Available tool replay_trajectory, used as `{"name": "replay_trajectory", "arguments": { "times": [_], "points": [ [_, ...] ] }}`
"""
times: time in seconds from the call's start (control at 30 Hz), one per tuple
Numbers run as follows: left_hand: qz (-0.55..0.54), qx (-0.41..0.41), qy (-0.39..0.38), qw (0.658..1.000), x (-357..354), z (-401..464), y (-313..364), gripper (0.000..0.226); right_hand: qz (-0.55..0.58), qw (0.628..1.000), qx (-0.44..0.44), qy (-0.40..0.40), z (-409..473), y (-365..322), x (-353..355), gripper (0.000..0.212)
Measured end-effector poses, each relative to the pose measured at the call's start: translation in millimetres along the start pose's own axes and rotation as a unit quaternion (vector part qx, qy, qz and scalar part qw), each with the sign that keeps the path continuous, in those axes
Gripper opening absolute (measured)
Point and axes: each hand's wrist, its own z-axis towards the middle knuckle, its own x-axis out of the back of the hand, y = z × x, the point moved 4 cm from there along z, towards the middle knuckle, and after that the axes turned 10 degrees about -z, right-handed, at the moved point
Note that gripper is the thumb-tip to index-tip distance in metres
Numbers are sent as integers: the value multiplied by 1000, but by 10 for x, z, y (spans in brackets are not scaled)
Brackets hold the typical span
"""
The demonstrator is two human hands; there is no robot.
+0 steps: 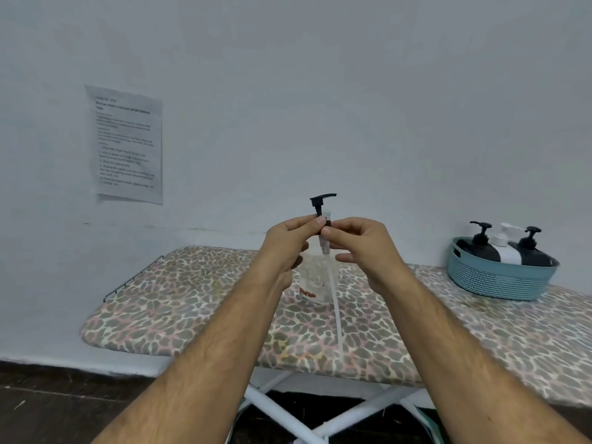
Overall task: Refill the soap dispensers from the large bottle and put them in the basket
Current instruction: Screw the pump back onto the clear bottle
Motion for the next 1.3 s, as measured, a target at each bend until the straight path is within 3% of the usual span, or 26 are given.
{"name": "replay_trajectory", "arguments": {
  "times": [0.3,0.47,0.57,0.9,1.3],
  "points": [
    [78,-75,-8,994,-21,168,-75,22,13,999,3,49,52,116,300,8],
    [208,-79,11,975,165,519,-280,88,8,998,-8,59,95,194,460,8],
    [212,-56,-46,975,82,702,-374,104,13,997,-7,71,130,213,568,6],
    [238,-97,-72,964,-80,805,-556,81,9,995,-5,98,132,249,757,6],
    [268,-125,-44,954,-32,188,-600,87,-3,984,101,146,-235,-363,830,19]
  ]
}}
